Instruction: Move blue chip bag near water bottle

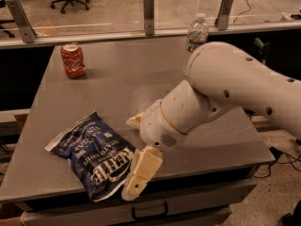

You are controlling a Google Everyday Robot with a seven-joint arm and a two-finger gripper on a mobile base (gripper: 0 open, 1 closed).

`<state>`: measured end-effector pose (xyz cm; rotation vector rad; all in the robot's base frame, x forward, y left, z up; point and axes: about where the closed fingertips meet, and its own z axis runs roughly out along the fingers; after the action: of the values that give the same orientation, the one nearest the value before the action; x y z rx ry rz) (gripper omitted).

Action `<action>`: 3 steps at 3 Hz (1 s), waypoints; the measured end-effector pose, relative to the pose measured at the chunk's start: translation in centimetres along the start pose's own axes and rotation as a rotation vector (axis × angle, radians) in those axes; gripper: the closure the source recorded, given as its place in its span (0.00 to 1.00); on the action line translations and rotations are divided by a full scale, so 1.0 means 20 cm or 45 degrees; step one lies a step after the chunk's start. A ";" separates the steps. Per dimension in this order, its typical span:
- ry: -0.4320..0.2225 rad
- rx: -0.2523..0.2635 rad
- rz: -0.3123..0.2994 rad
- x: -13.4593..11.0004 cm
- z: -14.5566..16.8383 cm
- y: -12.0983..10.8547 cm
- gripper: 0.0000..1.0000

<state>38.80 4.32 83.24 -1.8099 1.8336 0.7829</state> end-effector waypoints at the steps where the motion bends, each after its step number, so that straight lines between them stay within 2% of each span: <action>1: -0.047 0.011 0.024 -0.04 0.09 -0.02 0.18; 3: -0.066 0.013 0.056 -0.05 0.11 -0.02 0.64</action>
Offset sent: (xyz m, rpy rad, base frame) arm 0.0015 0.0258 -0.0176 0.0678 0.0477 -0.0758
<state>38.97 6.54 82.21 -1.7325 1.8463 0.8273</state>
